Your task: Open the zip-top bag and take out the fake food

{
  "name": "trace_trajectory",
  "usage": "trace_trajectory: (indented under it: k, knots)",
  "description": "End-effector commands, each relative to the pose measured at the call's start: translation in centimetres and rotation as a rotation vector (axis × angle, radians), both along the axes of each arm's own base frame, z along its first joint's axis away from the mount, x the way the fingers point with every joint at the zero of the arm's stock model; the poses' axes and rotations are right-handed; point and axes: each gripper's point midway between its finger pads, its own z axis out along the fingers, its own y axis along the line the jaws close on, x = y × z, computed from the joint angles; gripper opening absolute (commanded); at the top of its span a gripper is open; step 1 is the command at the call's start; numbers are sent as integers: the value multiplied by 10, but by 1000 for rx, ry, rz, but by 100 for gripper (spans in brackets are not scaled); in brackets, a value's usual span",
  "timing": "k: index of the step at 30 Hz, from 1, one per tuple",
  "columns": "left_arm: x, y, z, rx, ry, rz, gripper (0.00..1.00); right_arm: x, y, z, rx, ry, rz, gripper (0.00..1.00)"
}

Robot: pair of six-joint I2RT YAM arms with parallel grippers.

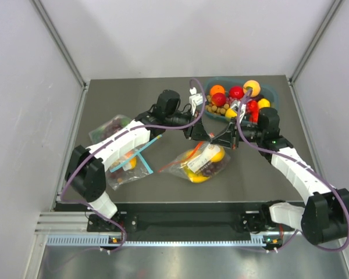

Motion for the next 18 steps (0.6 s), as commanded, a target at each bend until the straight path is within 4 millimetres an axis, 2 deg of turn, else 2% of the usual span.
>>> trace_trajectory:
  k: [1, 8, 13, 14, 15, 18]
  knots:
    - [-17, 8, 20, -32, -41, -37, 0, 33, -18, 30, -22, -159, -149, 0]
    - [-13, 13, 10, 18, -60, -11, 0, 33, -19, 35, 10, -147, -142, 0]
    - [-14, 11, 22, -11, -73, -28, 0, 21, -12, 44, 51, -128, -51, 1]
    - [-15, 10, 24, -16, -72, -34, 0, 18, -10, 47, 62, -127, -22, 5]
    - [-17, 9, 27, -26, -66, -54, 0, 17, -10, 49, 69, -127, -8, 16]
    - [-18, 7, 33, -32, -60, -80, 0, 13, -7, 53, 84, -110, 37, 36]
